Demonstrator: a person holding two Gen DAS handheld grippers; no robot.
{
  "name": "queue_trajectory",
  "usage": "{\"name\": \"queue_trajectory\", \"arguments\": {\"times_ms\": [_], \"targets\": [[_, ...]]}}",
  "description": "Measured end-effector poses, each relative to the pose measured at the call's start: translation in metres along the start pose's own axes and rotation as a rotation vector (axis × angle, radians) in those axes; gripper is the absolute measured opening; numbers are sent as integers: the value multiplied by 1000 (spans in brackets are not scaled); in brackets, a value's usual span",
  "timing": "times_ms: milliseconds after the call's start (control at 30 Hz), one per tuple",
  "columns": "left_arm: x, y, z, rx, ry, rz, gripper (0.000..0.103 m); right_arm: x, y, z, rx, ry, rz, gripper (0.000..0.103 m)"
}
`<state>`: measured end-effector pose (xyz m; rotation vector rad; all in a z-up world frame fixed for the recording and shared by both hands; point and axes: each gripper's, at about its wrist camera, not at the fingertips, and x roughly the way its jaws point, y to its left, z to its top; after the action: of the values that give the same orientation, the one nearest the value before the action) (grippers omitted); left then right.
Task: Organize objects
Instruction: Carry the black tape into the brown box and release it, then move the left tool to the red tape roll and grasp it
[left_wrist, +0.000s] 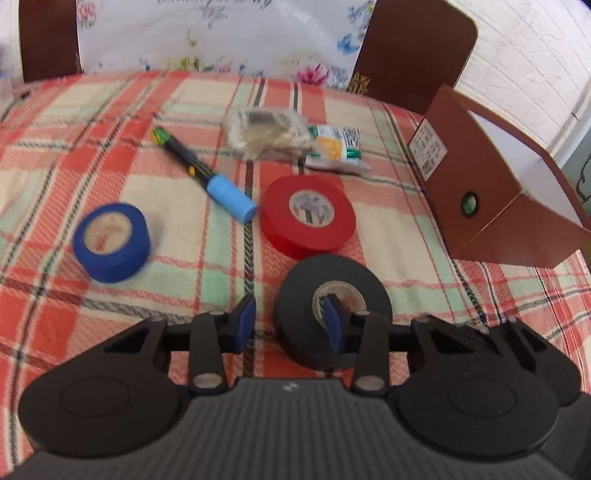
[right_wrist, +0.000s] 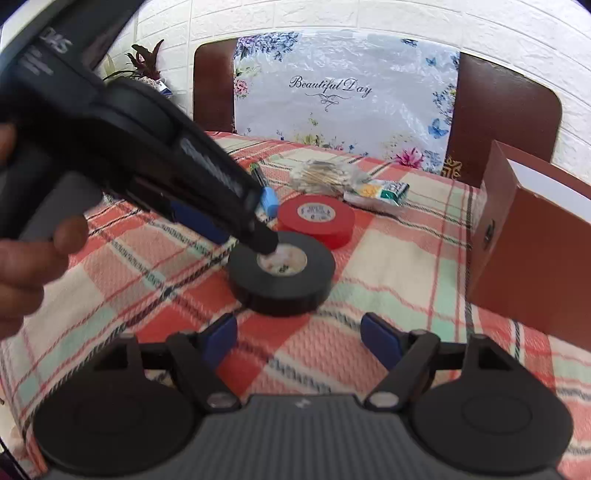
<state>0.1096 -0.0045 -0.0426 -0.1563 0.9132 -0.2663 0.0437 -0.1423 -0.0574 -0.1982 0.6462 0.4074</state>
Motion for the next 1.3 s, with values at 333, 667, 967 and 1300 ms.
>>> {"name": "queue_trajectory", "arguments": {"times_ms": [333, 667, 967, 1300], "targets": [[-52, -50, 24, 78, -134, -57, 30, -23, 7, 12, -81, -200, -110, 76], [-15, -190, 88, 285, -258, -211, 30, -66, -118, 38, 91, -369, -432, 76], [20, -208, 97, 307, -235, -101, 31, -23, -169, 38, 177, -254, -494, 82], [-38, -113, 56, 244, -275, -84, 41, -73, -132, 7, 319, -350, -446, 87]]}}
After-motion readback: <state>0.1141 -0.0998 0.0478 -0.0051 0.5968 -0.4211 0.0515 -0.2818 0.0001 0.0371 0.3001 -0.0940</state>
